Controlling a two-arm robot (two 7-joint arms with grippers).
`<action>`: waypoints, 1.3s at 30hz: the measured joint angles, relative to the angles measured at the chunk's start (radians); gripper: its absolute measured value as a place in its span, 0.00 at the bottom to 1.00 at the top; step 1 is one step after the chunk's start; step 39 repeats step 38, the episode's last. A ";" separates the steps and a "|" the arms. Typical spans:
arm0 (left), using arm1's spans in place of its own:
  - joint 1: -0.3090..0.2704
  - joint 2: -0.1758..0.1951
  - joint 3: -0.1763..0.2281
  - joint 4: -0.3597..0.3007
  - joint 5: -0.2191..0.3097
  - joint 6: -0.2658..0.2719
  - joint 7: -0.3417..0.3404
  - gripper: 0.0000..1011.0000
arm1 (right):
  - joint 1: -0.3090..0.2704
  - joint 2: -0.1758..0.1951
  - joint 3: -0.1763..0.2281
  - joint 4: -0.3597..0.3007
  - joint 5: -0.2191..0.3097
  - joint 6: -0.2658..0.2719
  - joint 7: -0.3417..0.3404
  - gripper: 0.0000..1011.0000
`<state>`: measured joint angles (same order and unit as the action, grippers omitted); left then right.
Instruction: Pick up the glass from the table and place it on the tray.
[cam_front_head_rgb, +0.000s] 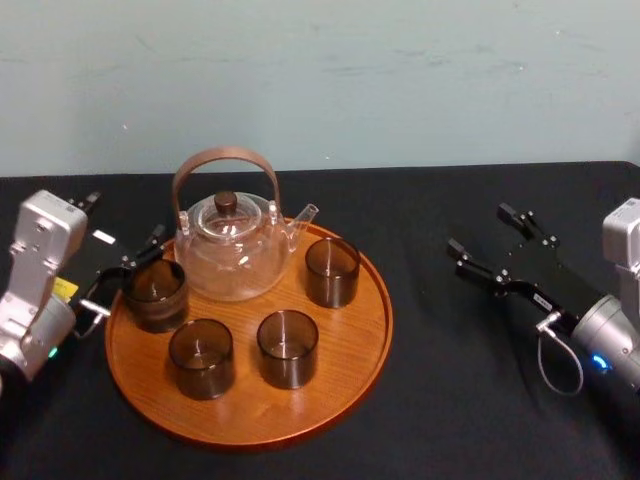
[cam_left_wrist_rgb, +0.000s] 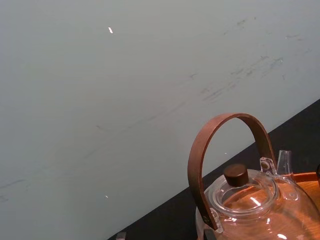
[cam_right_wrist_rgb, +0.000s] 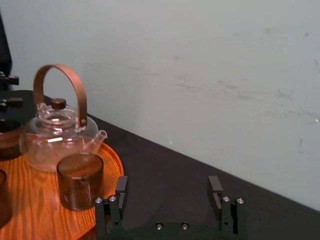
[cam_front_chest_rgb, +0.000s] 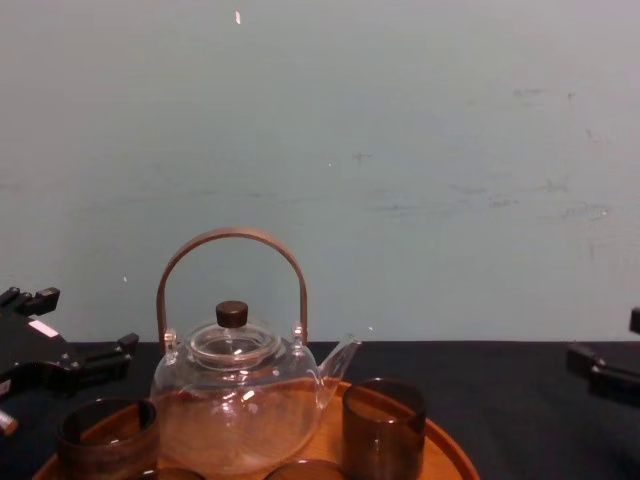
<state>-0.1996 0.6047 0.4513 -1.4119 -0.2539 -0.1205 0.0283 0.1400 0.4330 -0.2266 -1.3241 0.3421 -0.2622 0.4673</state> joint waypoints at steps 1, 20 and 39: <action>0.000 0.000 0.000 0.000 0.000 0.000 0.000 0.99 | 0.000 0.000 0.000 0.000 0.000 0.000 0.000 0.99; 0.000 0.000 0.000 0.000 0.000 0.000 0.000 0.99 | 0.001 0.000 -0.001 -0.001 -0.001 0.002 0.001 0.99; 0.000 0.000 0.000 0.000 0.000 0.000 0.000 0.99 | 0.001 0.001 -0.002 -0.002 0.000 0.002 0.003 0.99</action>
